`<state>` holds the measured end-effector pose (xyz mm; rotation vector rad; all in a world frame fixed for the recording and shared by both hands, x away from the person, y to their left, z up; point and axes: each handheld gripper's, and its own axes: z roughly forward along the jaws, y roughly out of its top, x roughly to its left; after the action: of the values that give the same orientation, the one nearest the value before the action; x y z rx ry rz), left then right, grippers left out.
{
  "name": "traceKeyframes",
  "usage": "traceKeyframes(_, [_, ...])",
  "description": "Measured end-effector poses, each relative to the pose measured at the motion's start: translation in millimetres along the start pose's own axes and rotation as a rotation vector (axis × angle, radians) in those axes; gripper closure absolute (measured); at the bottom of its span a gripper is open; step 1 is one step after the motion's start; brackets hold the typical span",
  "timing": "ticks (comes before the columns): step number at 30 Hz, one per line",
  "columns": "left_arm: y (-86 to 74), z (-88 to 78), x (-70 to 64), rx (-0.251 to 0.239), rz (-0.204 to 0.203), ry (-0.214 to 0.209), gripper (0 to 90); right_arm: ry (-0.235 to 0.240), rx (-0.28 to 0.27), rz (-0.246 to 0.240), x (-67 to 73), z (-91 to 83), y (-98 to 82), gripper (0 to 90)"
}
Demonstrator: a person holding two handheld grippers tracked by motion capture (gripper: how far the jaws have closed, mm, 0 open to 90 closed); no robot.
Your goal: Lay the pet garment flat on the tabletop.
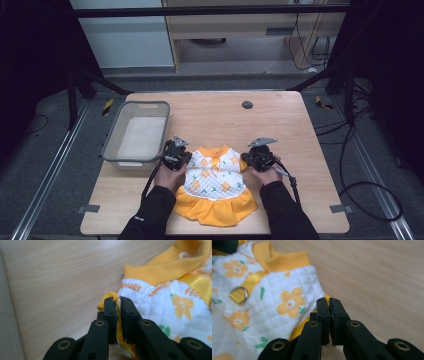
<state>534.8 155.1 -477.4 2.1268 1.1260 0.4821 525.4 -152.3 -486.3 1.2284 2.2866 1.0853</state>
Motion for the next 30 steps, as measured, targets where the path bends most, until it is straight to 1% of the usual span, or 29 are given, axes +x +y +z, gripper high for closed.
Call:
traceKeyframes(1, [2.0,-3.5,0.7,-0.018,-0.009,-0.005,83.6,0.003,-0.015,0.002,0.7,-4.0,2.8,87.3])
traceKeyframes(2, [2.0,-3.5,0.7,-0.018,-0.009,-0.005,83.7,0.003,-0.015,0.002,0.7,-4.0,2.8,87.3])
traceKeyframes(3, [8.0,-13.2,4.4,-0.057,-0.025,-0.019,83.8,0.013,-0.057,-0.003,1.3,-12.0,9.4,87.4])
traceKeyframes(4, [8.0,-13.2,4.4,-0.057,-0.025,-0.019,83.8,0.013,-0.057,-0.003,1.3,-12.0,9.4,87.4])
traceKeyframes(5, [18.0,-22.0,7.8,-0.076,-0.019,-0.01,83.8,0.016,-0.093,-0.009,2.2,-19.0,17.7,87.4])
traceKeyframes(6, [18.0,-22.0,7.8,-0.076,-0.019,-0.01,83.8,0.016,-0.093,-0.009,2.2,-19.0,17.7,87.4])
traceKeyframes(7, [29.3,-29.5,11.0,-0.104,-0.036,-0.014,83.8,0.009,-0.125,-0.019,2.2,-24.9,28.0,87.4])
traceKeyframes(8, [34.0,-32.3,11.9,-0.113,-0.038,-0.013,83.8,0.002,-0.141,-0.022,2.2,-27.6,33.5,87.5])
traceKeyframes(9, [34.0,-32.3,11.9,-0.113,-0.038,-0.013,83.8,0.002,-0.141,-0.022,2.2,-27.6,33.5,87.5])
traceKeyframes(10, [46.5,-39.1,13.4,-0.149,-0.046,-0.01,83.8,-0.021,-0.181,-0.02,1.1,-32.6,44.4,87.3])
traceKeyframes(11, [52.3,-41.6,13.9,-0.168,-0.05,-0.01,83.8,-0.032,-0.199,-0.013,1.1,-34.2,48.3,87.3])
traceKeyframes(12, [52.3,-41.6,13.9,-0.168,-0.05,-0.01,83.6,-0.051,-0.218,-0.017,0.0,-35.8,53.2,87.2])
traceKeyframes(13, [62.8,-44.1,15.2,-0.2,-0.057,0.0,83.2,-0.082,-0.231,-0.024,-1.0,-36.9,58.6,87.0])
traceKeyframes(14, [62.8,-44.1,15.2,-0.2,-0.057,0.0,81.8,-0.108,-0.247,-0.033,-2.0,-36.9,61.3,86.6])
traceKeyframes(15, [71.0,-43.1,17.7,-0.26,-0.084,0.018,77.5,-0.146,-0.259,-0.035,-3.2,-36.4,65.0,85.9])
traceKeyframes(16, [73.3,-42.2,19.0,-0.265,-0.094,0.027,70.4,-0.177,-0.259,-0.036,-4.3,-35.4,67.1,84.3])
traceKeyframes(17, [73.3,-42.2,19.0,-0.265,-0.094,0.027,60.8,-0.177,-0.259,-0.036,-4.3,-35.4,67.1,84.3])
traceKeyframes(18, [76.4,-41.1,21.1,-0.255,-0.109,0.034,56.5,-0.228,-0.252,-0.035,-5.9,-33.5,69.0,78.8])
traceKeyframes(20, [77.1,-42.5,23.1,-0.256,-0.112,0.038,54.7,-0.233,-0.25,-0.032,-6.7,-33.5,68.8,77.1])
traceKeyframes(21, [76.1,-44.7,23.6,-0.254,-0.111,0.033,51.7,-0.233,-0.251,-0.03,-7.3,-33.9,68.4,72.2])
traceKeyframes(22, [75.0,-46.1,23.8,-0.252,-0.104,0.032,51.3,-0.231,-0.25,-0.029,-7.7,-35.2,67.5,69.5])
traceKeyframes(23, [73.2,-48.3,24.0,-0.251,-0.101,0.03,51.2,-0.229,-0.25,-0.032,-7.9,-36.1,66.7,68.9])
traceKeyframes(24, [68.7,-52.2,24.6,-0.251,-0.098,0.014,50.3,-0.221,-0.244,-0.035,-8.5,-39.9,64.3,65.2])
traceKeyframes(25, [66.9,-53.8,24.5,-0.247,-0.094,0.01,50.3,-0.21,-0.237,-0.031,-8.9,-41.8,63.1,64.5])
traceKeyframes(26, [66.9,-53.8,24.5,-0.247,-0.094,0.01,50.4,-0.21,-0.237,-0.031,-8.9,-41.8,63.1,64.5])
traceKeyframes(29, [58.3,-61.4,22.3,-0.232,-0.064,-0.013,51.0,-0.195,-0.237,-0.039,-8.4,-50.1,59.2,61.5])
traceKeyframes(30, [55.5,-64.5,20.8,-0.229,-0.051,-0.017,52.0,-0.172,-0.235,-0.038,-7.8,-55.9,56.0,59.8])
